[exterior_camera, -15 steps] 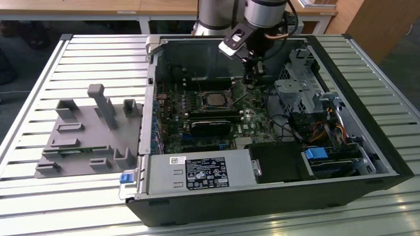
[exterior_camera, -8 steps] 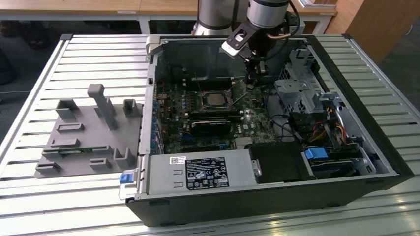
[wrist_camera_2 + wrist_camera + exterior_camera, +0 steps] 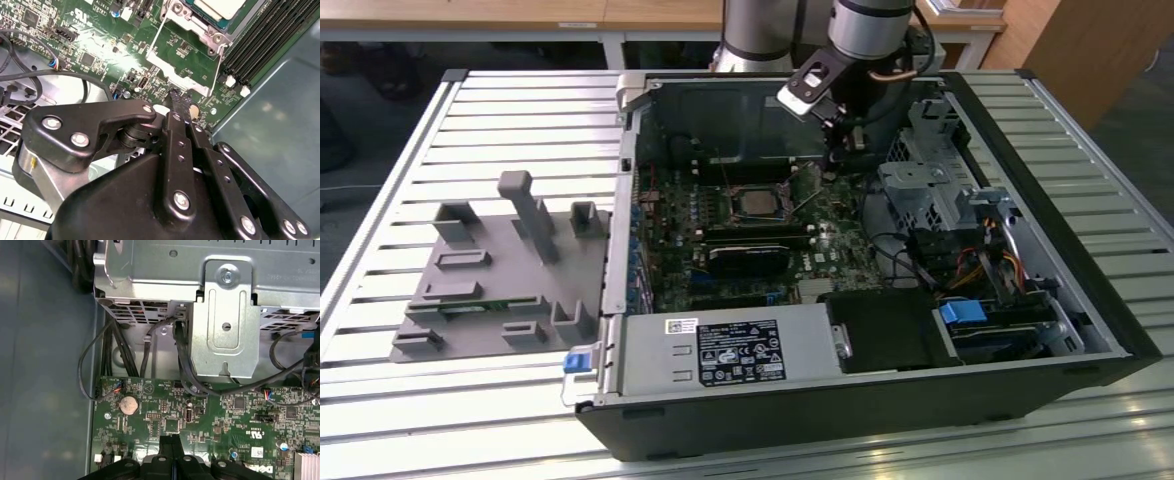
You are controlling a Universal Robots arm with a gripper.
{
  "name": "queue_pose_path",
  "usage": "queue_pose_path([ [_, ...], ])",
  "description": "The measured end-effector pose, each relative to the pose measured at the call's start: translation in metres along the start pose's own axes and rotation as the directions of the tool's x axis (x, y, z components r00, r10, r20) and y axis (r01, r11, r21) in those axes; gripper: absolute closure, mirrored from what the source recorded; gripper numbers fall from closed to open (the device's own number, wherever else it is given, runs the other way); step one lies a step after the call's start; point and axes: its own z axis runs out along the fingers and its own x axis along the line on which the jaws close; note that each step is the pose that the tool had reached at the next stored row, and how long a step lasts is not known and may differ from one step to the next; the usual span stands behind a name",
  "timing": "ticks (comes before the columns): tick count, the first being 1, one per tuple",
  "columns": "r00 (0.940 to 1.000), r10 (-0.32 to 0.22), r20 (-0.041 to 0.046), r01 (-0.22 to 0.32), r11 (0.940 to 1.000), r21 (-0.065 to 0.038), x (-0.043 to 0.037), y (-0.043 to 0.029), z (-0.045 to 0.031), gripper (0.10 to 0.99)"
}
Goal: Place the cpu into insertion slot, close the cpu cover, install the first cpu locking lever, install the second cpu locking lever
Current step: 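Close the cpu cover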
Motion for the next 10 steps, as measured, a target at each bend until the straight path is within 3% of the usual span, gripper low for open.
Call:
queue_pose_path([
  [10,1.0000,0.000,-0.0003,0.000,1.0000,0.007,0.0007,0.0024,0.0087,0.980],
])
